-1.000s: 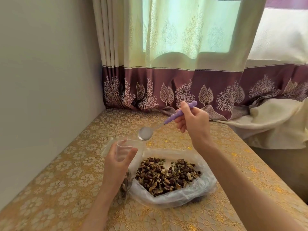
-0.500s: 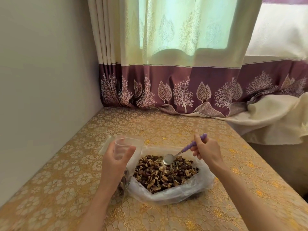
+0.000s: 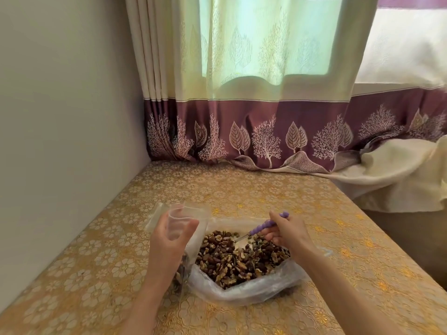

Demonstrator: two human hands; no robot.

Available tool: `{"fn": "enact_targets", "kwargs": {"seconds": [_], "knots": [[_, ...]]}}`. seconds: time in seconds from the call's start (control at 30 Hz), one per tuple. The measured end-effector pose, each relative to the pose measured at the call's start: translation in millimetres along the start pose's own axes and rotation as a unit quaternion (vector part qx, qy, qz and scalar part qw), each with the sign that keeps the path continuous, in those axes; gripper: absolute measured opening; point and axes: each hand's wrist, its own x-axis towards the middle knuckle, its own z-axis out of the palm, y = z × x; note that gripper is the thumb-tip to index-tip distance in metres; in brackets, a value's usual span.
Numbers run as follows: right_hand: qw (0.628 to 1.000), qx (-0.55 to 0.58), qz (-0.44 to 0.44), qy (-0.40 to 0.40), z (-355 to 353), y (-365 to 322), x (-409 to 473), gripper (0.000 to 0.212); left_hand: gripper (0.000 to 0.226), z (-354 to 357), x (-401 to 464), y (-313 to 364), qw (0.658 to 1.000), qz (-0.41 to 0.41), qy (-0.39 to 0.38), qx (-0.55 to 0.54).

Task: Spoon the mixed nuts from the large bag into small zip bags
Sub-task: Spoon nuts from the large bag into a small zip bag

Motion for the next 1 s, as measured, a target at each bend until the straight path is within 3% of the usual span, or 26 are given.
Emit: {"fn": "enact_targets", "kwargs": {"seconds": [0.37,0.63,0.8,1.0], "knots": [[0.996,0.056,0.004,0.074,-10.3,-11.7,-2.1,0.038,0.082,0.2,0.6,-3.5,1.0,-0.007,-0.007,0.008],[0.992,0.105,-0.034,0.06,-7.2,-50.9,-1.6,0.04,0.067,0.4,0.6,-4.6,1.0,-0.005,-0.013,0.021],[0.992,0.111,-0.054,0.023,9.5,-73.3,-7.2,0.041,0.08,0.1,0.2,-5.9,0.999,-0.004,-0.022,0.031],[0.985,0.041,-0.162,-0.034,45.6,-85.7,-23.2,0.042,0.048,-0.5,0.7,-7.9,1.0,-0.004,-0.003,0.011]]}}
